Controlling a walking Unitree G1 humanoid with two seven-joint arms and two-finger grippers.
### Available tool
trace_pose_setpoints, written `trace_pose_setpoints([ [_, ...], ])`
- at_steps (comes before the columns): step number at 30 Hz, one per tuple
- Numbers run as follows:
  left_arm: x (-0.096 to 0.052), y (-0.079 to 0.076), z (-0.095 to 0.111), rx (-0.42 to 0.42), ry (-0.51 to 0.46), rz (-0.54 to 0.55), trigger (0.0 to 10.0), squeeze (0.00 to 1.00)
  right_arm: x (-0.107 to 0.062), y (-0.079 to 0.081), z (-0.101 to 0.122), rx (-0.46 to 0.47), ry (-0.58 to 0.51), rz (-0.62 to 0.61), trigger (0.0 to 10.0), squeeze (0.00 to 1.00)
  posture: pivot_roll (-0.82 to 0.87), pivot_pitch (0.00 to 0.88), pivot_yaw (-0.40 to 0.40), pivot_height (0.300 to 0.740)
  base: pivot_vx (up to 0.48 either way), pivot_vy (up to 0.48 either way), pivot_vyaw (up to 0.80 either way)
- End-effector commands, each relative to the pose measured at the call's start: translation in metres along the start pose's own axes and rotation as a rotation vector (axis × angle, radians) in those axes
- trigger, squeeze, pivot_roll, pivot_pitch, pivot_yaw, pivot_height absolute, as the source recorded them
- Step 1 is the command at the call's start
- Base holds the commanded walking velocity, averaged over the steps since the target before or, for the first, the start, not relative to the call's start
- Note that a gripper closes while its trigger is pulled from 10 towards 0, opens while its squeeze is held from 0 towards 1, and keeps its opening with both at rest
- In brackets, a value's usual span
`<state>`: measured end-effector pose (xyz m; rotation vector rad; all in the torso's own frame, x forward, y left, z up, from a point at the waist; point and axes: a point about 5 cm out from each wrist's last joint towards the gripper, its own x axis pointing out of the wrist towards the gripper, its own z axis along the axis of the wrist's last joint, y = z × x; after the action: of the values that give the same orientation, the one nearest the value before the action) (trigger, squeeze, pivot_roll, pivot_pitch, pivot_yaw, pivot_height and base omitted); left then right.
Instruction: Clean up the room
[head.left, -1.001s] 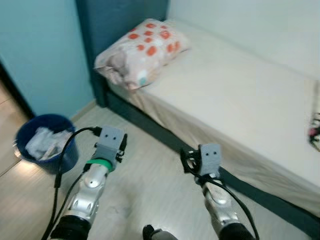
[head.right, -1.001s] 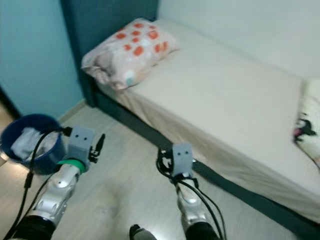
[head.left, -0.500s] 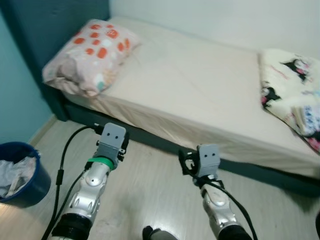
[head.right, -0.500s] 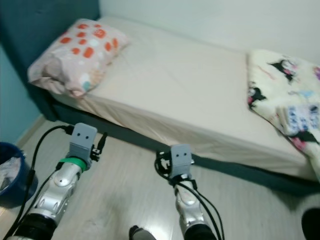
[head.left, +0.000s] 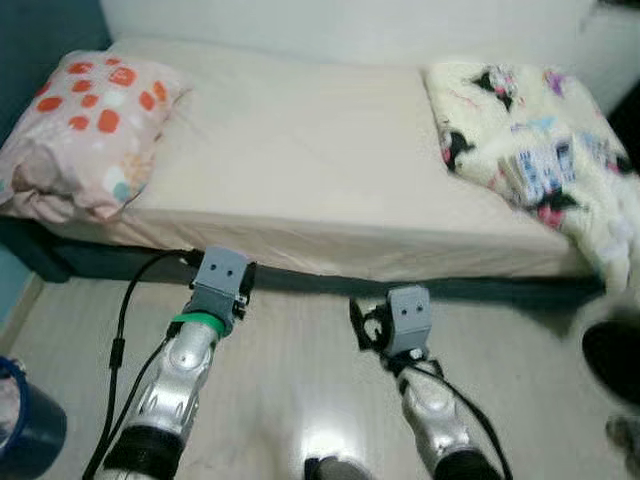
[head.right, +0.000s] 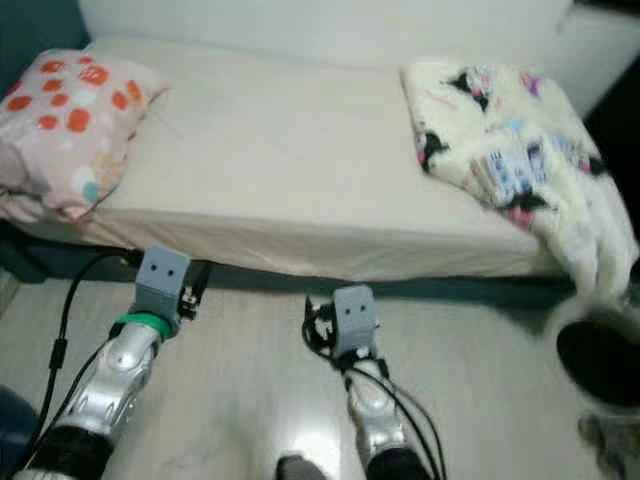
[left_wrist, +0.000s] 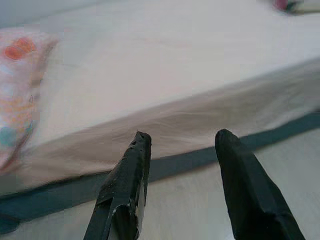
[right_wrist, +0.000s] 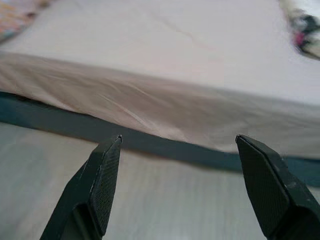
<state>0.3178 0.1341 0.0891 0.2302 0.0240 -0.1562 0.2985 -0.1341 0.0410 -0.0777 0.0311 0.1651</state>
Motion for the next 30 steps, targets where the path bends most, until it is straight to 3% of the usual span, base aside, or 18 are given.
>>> trace_pose_setpoints([
  [1, -0.002, -0.007, -0.005, -0.004, 0.018, -0.024, 10.0, 0.00, -0.004, -0.002, -0.006, -0.001, 0.026, -0.010, 10.0, 0.00, -0.10, 0.076, 0.021, 0.740, 0.000, 0.000, -0.80],
  [12, -0.003, -0.008, -0.007, -0.004, 0.024, -0.029, 10.0, 0.00, -0.003, -0.003, -0.006, -0.004, 0.030, -0.008, 10.0, 0.00, -0.10, 0.066, 0.020, 0.740, 0.000, 0.000, -0.80],
  [30, -0.010, 0.009, -0.020, 0.047, 0.057, 0.023, 10.0, 0.00, 0.001, -0.003, -0.002, -0.022, 0.020, 0.006, 10.0, 0.00, -0.08, 0.055, 0.013, 0.740, 0.000, 0.000, -0.80],
])
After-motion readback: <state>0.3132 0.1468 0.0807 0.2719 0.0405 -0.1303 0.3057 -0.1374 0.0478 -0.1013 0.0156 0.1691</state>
